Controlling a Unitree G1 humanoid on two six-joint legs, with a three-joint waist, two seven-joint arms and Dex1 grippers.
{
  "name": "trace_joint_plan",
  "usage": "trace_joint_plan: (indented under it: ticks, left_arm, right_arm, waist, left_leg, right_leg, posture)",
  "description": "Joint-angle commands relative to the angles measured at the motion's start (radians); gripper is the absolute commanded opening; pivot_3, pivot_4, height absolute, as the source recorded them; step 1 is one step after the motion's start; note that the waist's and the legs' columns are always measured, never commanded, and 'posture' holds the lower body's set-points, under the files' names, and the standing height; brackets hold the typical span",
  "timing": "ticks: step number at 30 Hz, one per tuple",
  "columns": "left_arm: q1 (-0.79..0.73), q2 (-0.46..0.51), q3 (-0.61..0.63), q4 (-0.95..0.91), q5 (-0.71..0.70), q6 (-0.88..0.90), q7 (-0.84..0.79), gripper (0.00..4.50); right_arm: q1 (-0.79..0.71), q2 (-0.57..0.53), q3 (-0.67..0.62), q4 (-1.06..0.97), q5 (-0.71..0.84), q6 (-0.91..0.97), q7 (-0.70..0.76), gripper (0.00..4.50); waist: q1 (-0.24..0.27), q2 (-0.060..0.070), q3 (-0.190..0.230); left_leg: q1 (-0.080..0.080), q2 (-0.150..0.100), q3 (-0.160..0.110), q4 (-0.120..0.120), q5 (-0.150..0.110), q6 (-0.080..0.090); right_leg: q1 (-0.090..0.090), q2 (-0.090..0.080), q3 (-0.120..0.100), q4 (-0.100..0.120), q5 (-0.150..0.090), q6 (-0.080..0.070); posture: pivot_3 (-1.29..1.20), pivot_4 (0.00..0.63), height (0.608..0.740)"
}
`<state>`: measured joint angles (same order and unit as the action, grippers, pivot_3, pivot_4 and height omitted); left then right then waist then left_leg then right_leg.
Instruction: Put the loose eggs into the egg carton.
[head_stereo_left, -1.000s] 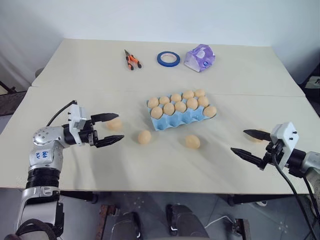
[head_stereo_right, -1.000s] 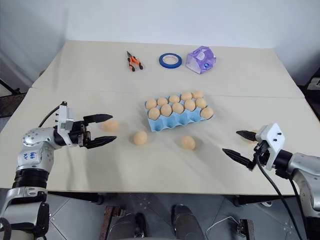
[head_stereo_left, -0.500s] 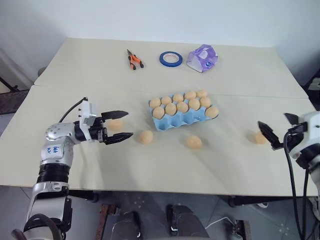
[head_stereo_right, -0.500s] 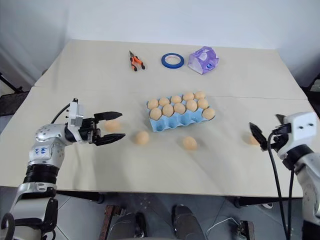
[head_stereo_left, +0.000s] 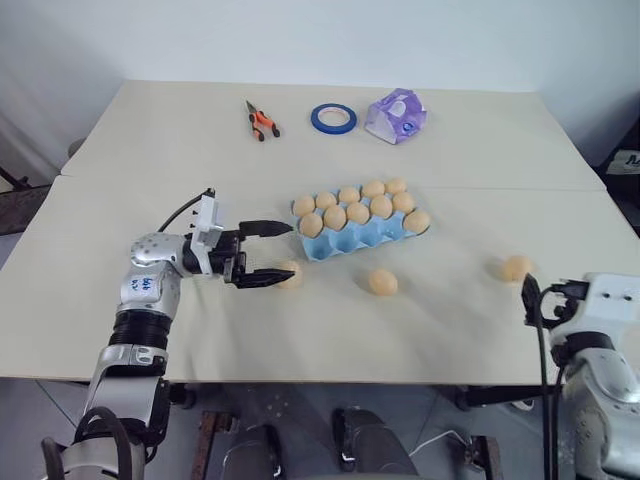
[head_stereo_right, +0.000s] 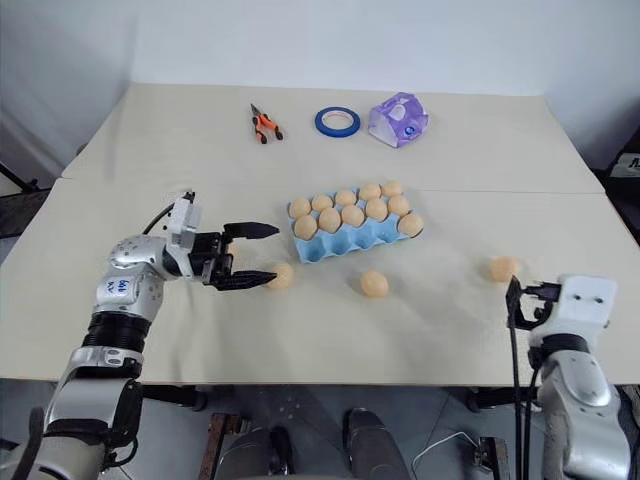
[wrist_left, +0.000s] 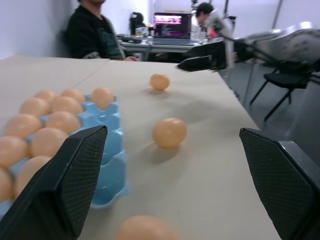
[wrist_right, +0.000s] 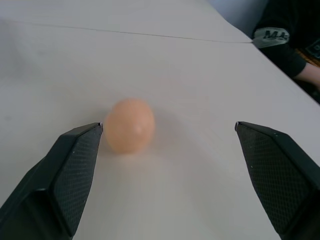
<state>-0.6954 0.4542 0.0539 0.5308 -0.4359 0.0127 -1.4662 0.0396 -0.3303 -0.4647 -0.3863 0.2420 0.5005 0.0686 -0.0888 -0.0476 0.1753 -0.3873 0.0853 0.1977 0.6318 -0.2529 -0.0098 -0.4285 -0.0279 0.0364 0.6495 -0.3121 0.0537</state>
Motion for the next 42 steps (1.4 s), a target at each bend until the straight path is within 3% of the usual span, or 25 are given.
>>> trace_joint_plan:
  ticks: [1, 6, 10, 16, 21, 28, 36, 41, 42]
  left_arm:
    - [-0.022, 0.007, 0.004, -0.021, -0.007, 0.009, -0.003, 4.50]
    - [0.016, 0.047, 0.027, -0.056, -0.008, 0.023, 0.019, 4.50]
    - [0.131, 0.111, 0.071, -0.187, -0.037, 0.083, 0.066, 4.50]
    - [0.265, 0.161, 0.110, -0.320, -0.062, 0.136, 0.114, 4.50]
    - [0.322, 0.190, 0.173, -0.315, -0.058, 0.120, 0.174, 4.50]
    - [0.366, 0.215, 0.203, -0.327, -0.070, 0.133, 0.197, 4.50]
    - [0.386, 0.216, 0.211, -0.349, -0.080, 0.134, 0.217, 4.50]
    - [0.380, 0.206, 0.203, -0.357, -0.081, 0.138, 0.230, 4.50]
    - [0.379, 0.205, 0.201, -0.358, -0.081, 0.138, 0.231, 4.50]
  right_arm:
    - [-0.104, -0.024, -0.008, 0.151, -0.029, -0.093, -0.014, 4.46]
    - [-0.210, -0.051, 0.014, 0.349, -0.065, -0.189, 0.001, 4.46]
    - [-0.273, -0.072, 0.040, 0.497, -0.079, -0.262, 0.031, 4.46]
    - [-0.331, -0.080, 0.081, 0.626, -0.087, -0.320, 0.060, 4.46]
    - [-0.382, -0.080, 0.112, 0.720, -0.098, -0.360, 0.066, 4.46]
    - [-0.372, -0.070, 0.117, 0.699, -0.094, -0.349, 0.050, 4.46]
    - [-0.180, -0.050, 0.164, 0.388, -0.065, -0.163, 0.086, 4.46]
    - [-0.182, -0.050, 0.138, 0.403, -0.061, -0.143, 0.066, 4.46]
    - [-0.191, -0.050, 0.132, 0.416, -0.059, -0.145, 0.061, 4.29]
  waist:
    - [0.000, 0.000, 0.000]
    - [0.002, 0.001, 0.000]
    - [-0.006, 0.003, 0.001]
    - [-0.018, 0.003, 0.002]
    - [-0.024, 0.003, 0.002]
    - [-0.026, 0.003, 0.002]
    - [-0.022, 0.003, 0.001]
    - [-0.025, 0.002, 0.001]
    - [-0.025, 0.002, 0.001]
  left_leg:
    - [0.000, 0.000, 0.000, 0.000, 0.000, 0.001]
    - [0.000, 0.000, -0.001, -0.001, 0.003, 0.003]
    - [0.000, 0.003, -0.001, -0.002, 0.003, 0.000]
    - [0.000, 0.004, -0.001, -0.001, 0.003, 0.000]
    - [0.001, 0.002, -0.001, -0.001, 0.003, 0.000]
    - [0.001, 0.002, -0.002, -0.001, 0.002, -0.002]
    - [0.001, 0.004, -0.003, -0.003, 0.001, -0.004]
    - [0.001, 0.003, -0.002, -0.002, 0.000, -0.005]
    - [0.001, 0.003, -0.002, -0.002, 0.001, -0.005]
  right_leg:
    - [0.000, 0.000, 0.000, 0.000, 0.000, 0.000]
    - [0.000, 0.000, 0.000, 0.000, 0.000, -0.001]
    - [-0.001, 0.000, 0.000, 0.001, -0.002, 0.001]
    - [-0.001, 0.000, 0.001, 0.004, -0.003, 0.002]
    - [0.000, -0.003, 0.000, 0.004, -0.003, 0.002]
    - [0.000, -0.003, 0.000, 0.004, -0.003, 0.002]
    - [-0.001, -0.003, -0.001, 0.003, -0.004, 0.000]
    - [0.000, -0.003, -0.001, 0.004, -0.004, 0.000]
    - [0.000, -0.003, -0.001, 0.004, -0.004, 0.000]
  posture:
    - [0.00, 0.150, 0.740]
    - [0.00, 0.150, 0.740]
    - [0.00, 0.150, 0.740]
    - [0.00, 0.150, 0.740]
    - [0.00, 0.150, 0.740]
    - [0.00, 0.150, 0.740]
    - [0.00, 0.150, 0.740]
    - [0.00, 0.150, 0.740]
    - [0.00, 0.150, 0.740]
